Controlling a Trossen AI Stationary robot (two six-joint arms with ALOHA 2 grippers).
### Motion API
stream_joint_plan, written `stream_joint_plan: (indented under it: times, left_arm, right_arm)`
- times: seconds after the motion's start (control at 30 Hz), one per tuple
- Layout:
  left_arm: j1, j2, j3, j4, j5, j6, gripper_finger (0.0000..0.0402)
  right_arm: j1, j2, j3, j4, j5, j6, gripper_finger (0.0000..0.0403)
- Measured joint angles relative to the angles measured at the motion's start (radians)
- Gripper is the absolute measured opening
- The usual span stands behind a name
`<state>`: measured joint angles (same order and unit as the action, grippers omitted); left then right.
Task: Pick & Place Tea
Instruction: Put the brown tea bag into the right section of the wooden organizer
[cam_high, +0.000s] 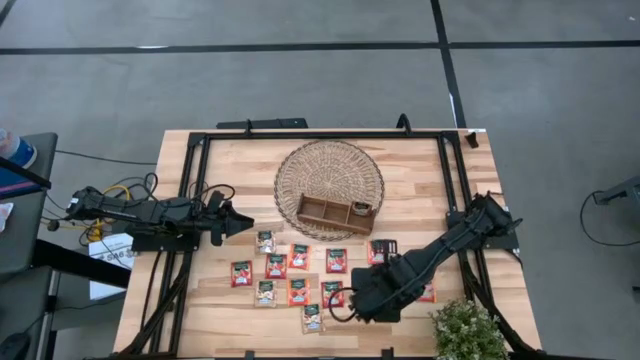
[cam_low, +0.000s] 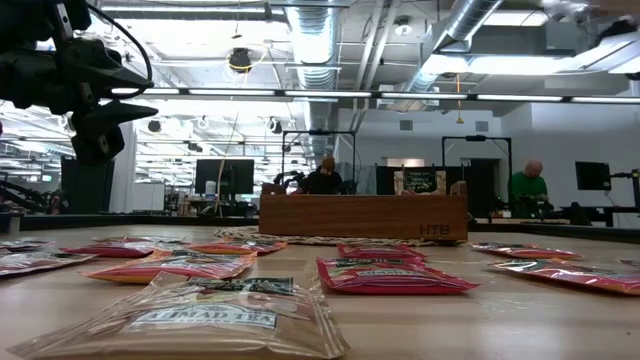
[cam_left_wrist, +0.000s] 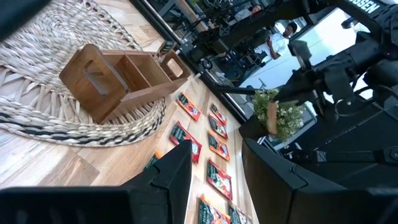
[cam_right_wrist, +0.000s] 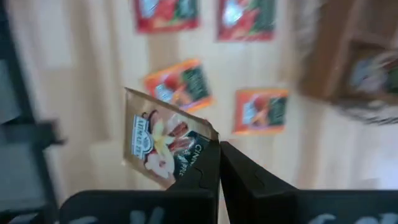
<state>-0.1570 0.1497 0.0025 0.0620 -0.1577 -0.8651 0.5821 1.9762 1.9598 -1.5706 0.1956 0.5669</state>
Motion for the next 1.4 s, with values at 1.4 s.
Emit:
stream_joint_plan:
  times: [1.4]
  left_arm:
    - [0.0, 0.0, 0.0, -0.003, -0.003, 0.018, 0.0133]
  right_arm:
    - [-0.446, 0.044, -0.185, 0.0, 0.384, -0.46, 0.0]
